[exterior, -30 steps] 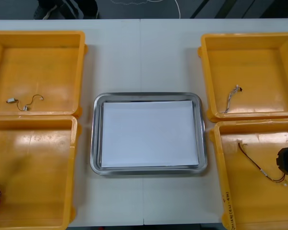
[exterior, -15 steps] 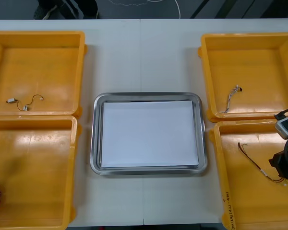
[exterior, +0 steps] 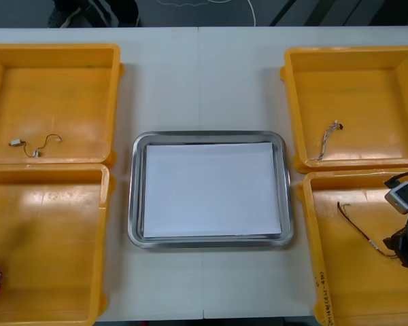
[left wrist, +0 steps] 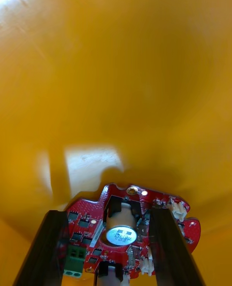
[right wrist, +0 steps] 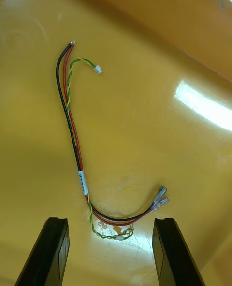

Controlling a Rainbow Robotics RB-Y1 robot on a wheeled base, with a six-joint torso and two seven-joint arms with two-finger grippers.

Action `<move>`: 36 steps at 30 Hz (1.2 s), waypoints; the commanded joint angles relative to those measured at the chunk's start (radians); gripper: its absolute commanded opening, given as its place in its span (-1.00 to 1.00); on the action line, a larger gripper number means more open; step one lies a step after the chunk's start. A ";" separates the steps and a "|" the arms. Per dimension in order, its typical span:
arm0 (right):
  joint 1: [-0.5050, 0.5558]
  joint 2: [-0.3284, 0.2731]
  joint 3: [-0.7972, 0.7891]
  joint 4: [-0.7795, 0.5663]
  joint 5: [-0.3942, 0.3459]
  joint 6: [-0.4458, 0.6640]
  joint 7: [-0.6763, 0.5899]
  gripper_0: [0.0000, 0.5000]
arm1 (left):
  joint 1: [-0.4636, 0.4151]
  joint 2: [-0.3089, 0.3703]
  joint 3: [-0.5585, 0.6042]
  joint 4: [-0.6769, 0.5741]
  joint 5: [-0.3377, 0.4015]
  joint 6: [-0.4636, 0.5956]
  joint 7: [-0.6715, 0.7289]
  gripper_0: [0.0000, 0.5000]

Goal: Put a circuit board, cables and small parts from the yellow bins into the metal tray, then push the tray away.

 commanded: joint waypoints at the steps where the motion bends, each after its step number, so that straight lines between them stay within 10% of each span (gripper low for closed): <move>1: -0.005 0.028 0.009 0.013 0.021 0.027 0.055 1.00 | -0.019 0.008 -0.017 -0.001 -0.009 -0.009 -0.072 0.35; 3: -0.024 0.067 0.009 0.025 0.036 0.056 0.097 1.00 | -0.019 0.008 -0.018 -0.001 -0.006 -0.009 -0.073 -0.67; 5: -0.035 0.099 0.008 0.041 0.049 0.062 0.127 1.00 | -0.019 0.008 -0.018 -0.001 -0.003 -0.009 -0.072 -0.99; 24: -0.099 0.294 0.008 0.094 0.136 0.129 0.265 1.00 | -0.074 0.007 -0.006 -0.087 0.063 0.014 0.010 -1.00; 36: -0.130 0.346 0.008 0.157 0.171 0.129 0.325 1.00 | -0.154 -0.010 -0.141 -0.183 -0.029 0.092 0.261 -1.00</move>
